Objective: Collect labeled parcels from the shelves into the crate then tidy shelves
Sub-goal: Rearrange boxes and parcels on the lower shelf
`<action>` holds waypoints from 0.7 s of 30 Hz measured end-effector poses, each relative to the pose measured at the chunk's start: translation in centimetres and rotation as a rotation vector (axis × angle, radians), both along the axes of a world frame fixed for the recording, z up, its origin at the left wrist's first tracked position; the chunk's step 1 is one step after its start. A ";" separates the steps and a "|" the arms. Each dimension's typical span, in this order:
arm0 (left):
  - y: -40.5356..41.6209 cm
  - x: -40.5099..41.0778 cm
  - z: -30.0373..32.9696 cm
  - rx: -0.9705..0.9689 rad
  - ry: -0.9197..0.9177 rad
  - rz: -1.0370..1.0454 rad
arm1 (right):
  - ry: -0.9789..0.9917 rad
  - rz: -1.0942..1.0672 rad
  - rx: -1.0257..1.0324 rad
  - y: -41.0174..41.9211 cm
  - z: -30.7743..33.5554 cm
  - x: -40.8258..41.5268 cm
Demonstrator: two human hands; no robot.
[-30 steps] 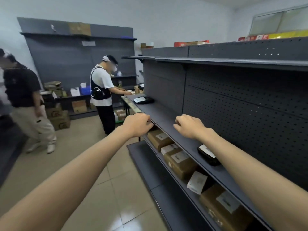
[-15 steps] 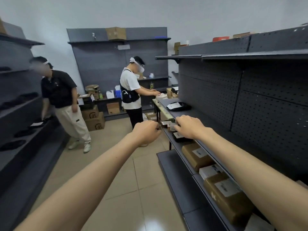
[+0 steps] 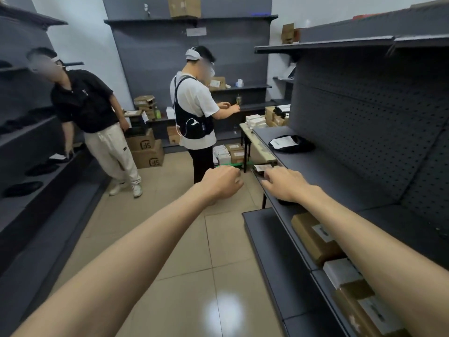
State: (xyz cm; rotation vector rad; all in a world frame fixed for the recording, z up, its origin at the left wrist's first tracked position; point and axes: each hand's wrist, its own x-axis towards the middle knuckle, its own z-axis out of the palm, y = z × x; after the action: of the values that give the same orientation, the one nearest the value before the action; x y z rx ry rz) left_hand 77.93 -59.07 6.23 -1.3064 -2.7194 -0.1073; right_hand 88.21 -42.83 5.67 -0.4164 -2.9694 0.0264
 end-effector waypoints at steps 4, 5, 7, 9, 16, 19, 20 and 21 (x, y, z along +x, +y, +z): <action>3.1 -6.1 -1.4 -0.032 -0.019 -0.094 | -0.036 -0.106 -0.029 1.9 -1.6 -3.6; 4.0 -7.5 -1.6 -0.040 -0.022 -0.130 | -0.041 -0.145 -0.039 2.4 -2.1 -4.4; 5.9 -10.2 -2.0 -0.047 -0.041 -0.208 | -0.053 -0.228 -0.068 3.4 -2.9 -5.7; 8.0 -12.4 -2.3 -0.047 -0.040 -0.290 | -0.057 -0.308 -0.099 4.1 -3.7 -6.9; 14.5 -16.7 -6.1 -0.119 -0.093 -0.558 | -0.064 -0.572 -0.178 5.3 -7.8 -8.8; 17.0 -16.7 -8.0 -0.167 -0.134 -0.662 | -0.059 -0.677 -0.231 6.3 -9.6 -8.6; 17.9 -16.5 -8.6 -0.186 -0.140 -0.695 | -0.059 -0.715 -0.250 6.8 -10.2 -8.6; 18.9 -16.3 -9.2 -0.203 -0.139 -0.727 | -0.054 -0.752 -0.269 7.3 -10.8 -8.6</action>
State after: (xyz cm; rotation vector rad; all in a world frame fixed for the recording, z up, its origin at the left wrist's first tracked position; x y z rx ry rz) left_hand 61.64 -40.20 -3.00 -2.3619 -2.2479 0.0160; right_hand 79.63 -35.49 -5.15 -1.5425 -2.6587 0.3321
